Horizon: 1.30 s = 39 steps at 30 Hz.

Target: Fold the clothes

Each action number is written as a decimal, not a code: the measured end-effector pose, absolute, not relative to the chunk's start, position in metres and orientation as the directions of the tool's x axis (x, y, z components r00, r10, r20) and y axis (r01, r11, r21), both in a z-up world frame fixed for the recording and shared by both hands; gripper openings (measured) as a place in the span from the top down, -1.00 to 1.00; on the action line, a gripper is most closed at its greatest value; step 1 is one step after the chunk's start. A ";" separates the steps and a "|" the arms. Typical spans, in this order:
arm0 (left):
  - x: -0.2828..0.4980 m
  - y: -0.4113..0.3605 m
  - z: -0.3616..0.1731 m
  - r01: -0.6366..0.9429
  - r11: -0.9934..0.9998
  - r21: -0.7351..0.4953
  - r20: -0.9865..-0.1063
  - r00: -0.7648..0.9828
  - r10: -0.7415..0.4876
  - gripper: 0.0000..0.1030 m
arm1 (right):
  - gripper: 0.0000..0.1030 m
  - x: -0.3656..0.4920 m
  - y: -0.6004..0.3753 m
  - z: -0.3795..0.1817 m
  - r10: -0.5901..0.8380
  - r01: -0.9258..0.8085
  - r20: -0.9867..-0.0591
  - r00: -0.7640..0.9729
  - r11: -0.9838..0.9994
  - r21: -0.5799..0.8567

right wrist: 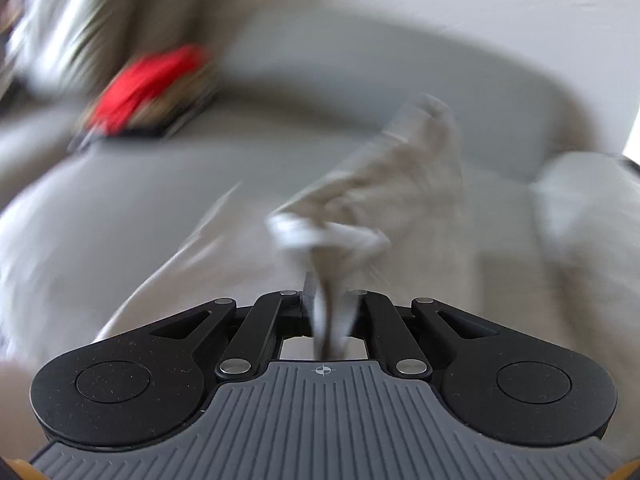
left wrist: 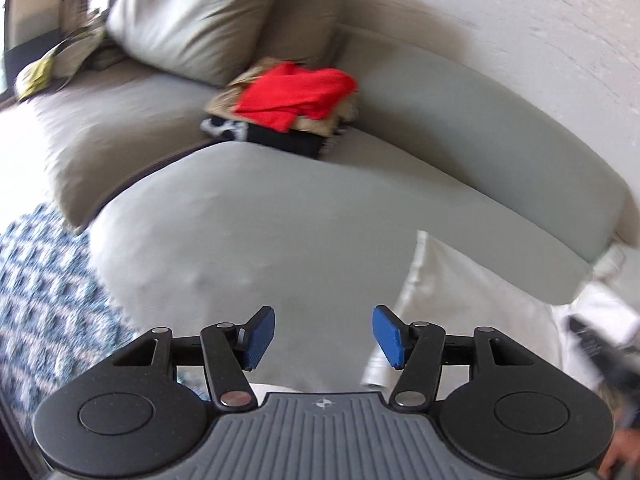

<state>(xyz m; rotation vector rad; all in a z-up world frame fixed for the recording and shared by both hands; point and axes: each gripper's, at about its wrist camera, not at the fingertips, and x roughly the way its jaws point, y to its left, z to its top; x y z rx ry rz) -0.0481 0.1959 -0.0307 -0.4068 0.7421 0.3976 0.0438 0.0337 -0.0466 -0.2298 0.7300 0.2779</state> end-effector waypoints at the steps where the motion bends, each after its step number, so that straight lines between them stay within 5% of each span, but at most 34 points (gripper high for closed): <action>1: -0.050 0.201 -0.034 -0.493 0.841 -0.220 -0.722 0.662 0.200 -0.08 | 0.93 0.047 0.051 -0.057 0.184 -0.376 -0.720 0.669 0.919 -0.115; 5: -0.055 0.214 -0.044 -0.516 0.817 -0.256 -0.744 0.645 0.174 -0.08 | 0.93 0.050 0.086 -0.079 0.152 -0.418 -0.750 0.644 0.891 -0.178; 13: -0.049 0.218 -0.048 -0.505 0.817 -0.277 -0.743 0.652 0.151 -0.08 | 0.93 0.061 0.052 -0.050 0.290 -0.294 -0.783 0.550 0.945 0.144; 18: -0.048 0.219 -0.049 -0.499 0.822 -0.275 -0.742 0.654 0.150 -0.08 | 0.93 0.077 0.058 -0.045 0.338 -0.266 -0.772 0.539 0.938 0.224; 28: -0.052 0.222 -0.048 -0.513 0.818 -0.260 -0.748 0.643 0.165 -0.08 | 0.91 0.068 0.071 -0.045 0.371 -0.323 -0.776 0.511 0.919 0.227; 30: -0.051 0.220 -0.047 -0.513 0.820 -0.254 -0.749 0.640 0.169 -0.08 | 0.63 0.069 0.076 -0.049 0.399 -0.385 -0.798 0.451 0.894 0.229; 34: -0.053 0.216 -0.043 -0.507 0.829 -0.235 -0.746 0.641 0.181 -0.08 | 0.37 0.056 0.066 -0.046 0.543 -0.498 -0.768 0.341 0.797 0.342; 39: -0.052 0.212 -0.043 -0.499 0.841 -0.208 -0.750 0.634 0.191 -0.08 | 0.31 0.040 0.011 -0.028 0.535 -0.475 -0.739 0.409 0.816 0.329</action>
